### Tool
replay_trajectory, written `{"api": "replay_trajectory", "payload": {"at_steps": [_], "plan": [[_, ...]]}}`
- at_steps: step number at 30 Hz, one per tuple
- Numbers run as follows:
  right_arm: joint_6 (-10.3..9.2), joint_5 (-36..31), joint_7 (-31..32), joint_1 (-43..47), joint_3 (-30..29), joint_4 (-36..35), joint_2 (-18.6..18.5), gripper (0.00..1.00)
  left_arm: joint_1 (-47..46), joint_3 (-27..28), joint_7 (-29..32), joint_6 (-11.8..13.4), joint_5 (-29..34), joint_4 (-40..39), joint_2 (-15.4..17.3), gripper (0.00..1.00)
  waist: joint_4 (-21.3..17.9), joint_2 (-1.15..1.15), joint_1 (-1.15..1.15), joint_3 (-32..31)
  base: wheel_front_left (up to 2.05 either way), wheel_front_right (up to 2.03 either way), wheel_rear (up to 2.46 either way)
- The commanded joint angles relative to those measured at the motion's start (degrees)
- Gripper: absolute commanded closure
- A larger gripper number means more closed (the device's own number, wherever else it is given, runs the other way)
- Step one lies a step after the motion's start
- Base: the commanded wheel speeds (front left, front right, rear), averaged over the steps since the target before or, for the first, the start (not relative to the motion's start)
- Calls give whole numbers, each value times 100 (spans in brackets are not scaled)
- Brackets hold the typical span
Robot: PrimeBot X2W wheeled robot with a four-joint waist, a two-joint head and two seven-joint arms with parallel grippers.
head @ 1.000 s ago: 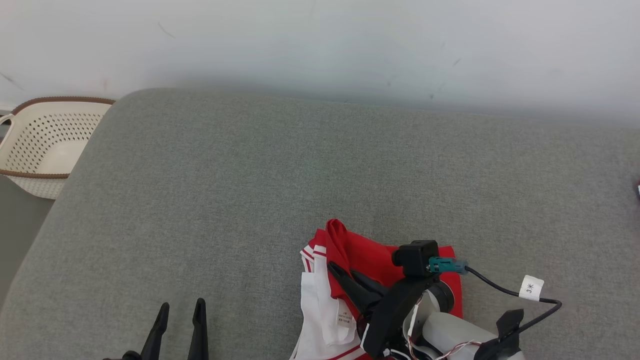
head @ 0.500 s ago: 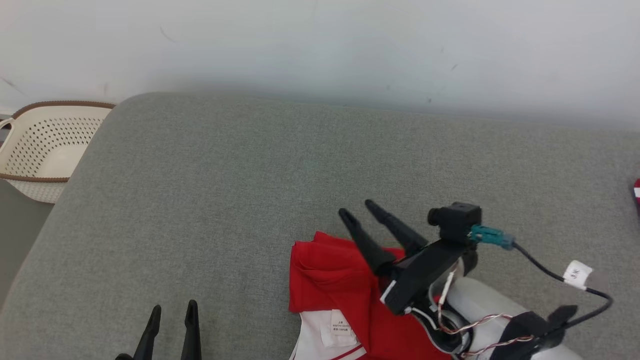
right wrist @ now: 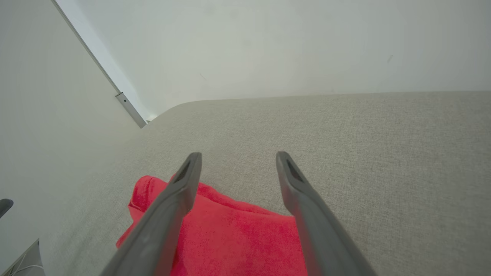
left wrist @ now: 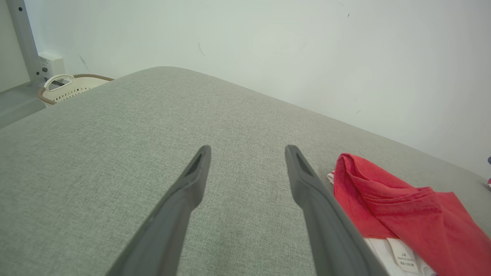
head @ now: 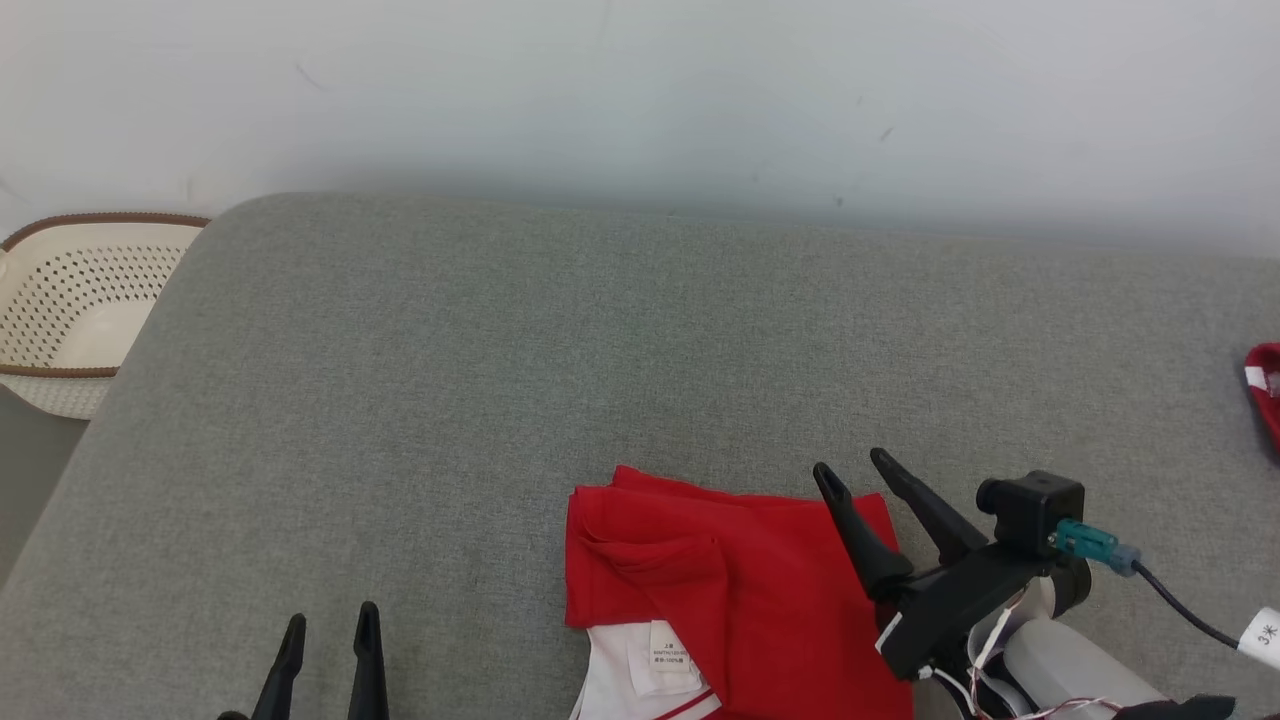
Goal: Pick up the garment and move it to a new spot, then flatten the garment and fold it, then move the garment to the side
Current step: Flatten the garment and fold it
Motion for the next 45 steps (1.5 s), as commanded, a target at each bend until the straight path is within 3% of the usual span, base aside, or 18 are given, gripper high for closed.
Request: {"api": "replay_trajectory", "payload": {"at_steps": [1,2,3,4,5,27,36,45], "plan": [[0,-71,-6,114,19,55,17,0,75,28,-19,-6,27,4,4,0,-9,0,0,2,0,0,0],[0,-94,-7,145,19,92,39,41,71,38,-19,-13,28,5,4,0,-15,0,0,5,0,0,0],[0,-135,-6,160,33,145,60,58,64,47,-19,-15,30,6,4,0,-20,0,0,11,0,0,0],[0,-178,-6,169,46,202,85,84,55,51,-20,-20,31,8,4,0,-24,0,0,17,0,0,0],[0,-219,-6,186,58,260,118,100,46,54,-19,-21,34,10,4,0,-29,0,0,23,0,0,0],[0,-952,-6,23,385,1417,880,100,-165,204,-20,-99,371,161,3,0,132,0,0,145,0,0,0],[0,-870,-7,15,709,1484,1277,100,-203,335,-20,-52,421,214,4,0,168,0,0,113,0,0,0],[0,-350,-7,141,1468,1202,1346,100,-230,545,-20,-66,509,284,3,0,182,0,0,59,0,0,0]]}}
